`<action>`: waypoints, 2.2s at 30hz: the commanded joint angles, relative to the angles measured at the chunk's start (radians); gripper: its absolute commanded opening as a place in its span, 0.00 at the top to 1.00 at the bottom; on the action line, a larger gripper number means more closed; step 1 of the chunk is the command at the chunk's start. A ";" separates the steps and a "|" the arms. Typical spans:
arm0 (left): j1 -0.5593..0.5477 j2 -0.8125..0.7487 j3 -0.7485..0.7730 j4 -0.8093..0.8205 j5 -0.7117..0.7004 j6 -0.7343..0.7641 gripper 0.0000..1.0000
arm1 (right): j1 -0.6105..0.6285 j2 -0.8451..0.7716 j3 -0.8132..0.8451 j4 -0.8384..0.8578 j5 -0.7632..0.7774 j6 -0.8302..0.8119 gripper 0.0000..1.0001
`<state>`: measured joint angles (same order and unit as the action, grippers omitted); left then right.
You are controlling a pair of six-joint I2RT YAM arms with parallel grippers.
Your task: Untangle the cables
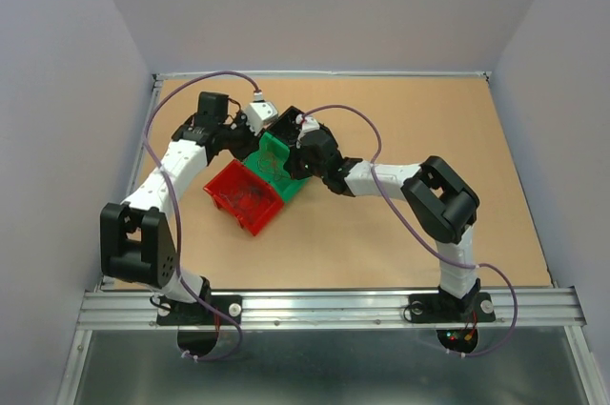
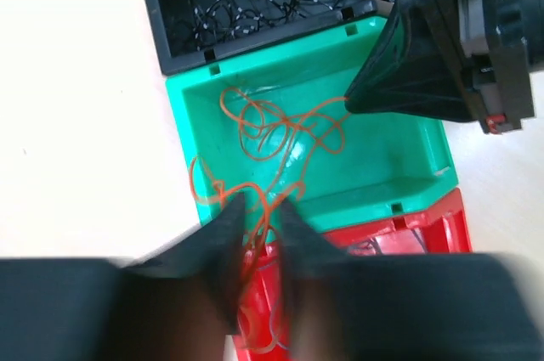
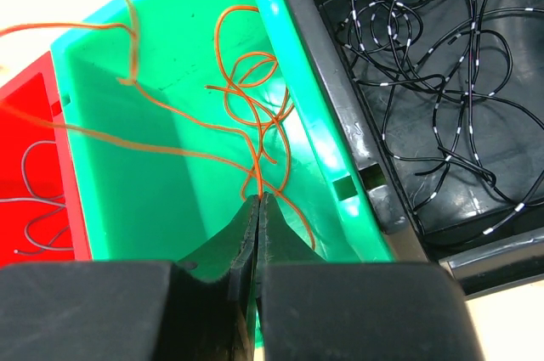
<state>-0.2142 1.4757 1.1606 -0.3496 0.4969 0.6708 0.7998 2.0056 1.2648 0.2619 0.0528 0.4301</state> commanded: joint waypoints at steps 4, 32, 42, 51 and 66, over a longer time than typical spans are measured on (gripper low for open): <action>-0.028 0.152 0.060 0.050 0.041 -0.036 1.00 | 0.004 -0.059 -0.040 0.131 0.042 -0.010 0.99; -0.146 0.219 0.085 0.209 -0.233 -0.226 0.62 | 0.003 -0.493 -0.455 0.301 0.113 -0.036 0.53; -0.142 0.132 0.108 0.115 -0.236 -0.205 0.36 | 0.003 -0.706 -0.594 0.301 0.156 -0.039 0.45; -0.132 0.051 0.129 0.093 -0.208 -0.201 0.20 | 0.003 -0.815 -0.683 0.283 0.223 -0.059 0.29; -0.085 0.226 0.114 0.175 -0.278 -0.252 0.51 | 0.002 -0.874 -0.731 0.261 0.259 -0.050 0.31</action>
<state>-0.2825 1.5913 1.2446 -0.2127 0.2279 0.4393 0.7998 1.1530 0.5537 0.4976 0.2825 0.3851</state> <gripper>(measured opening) 0.589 0.699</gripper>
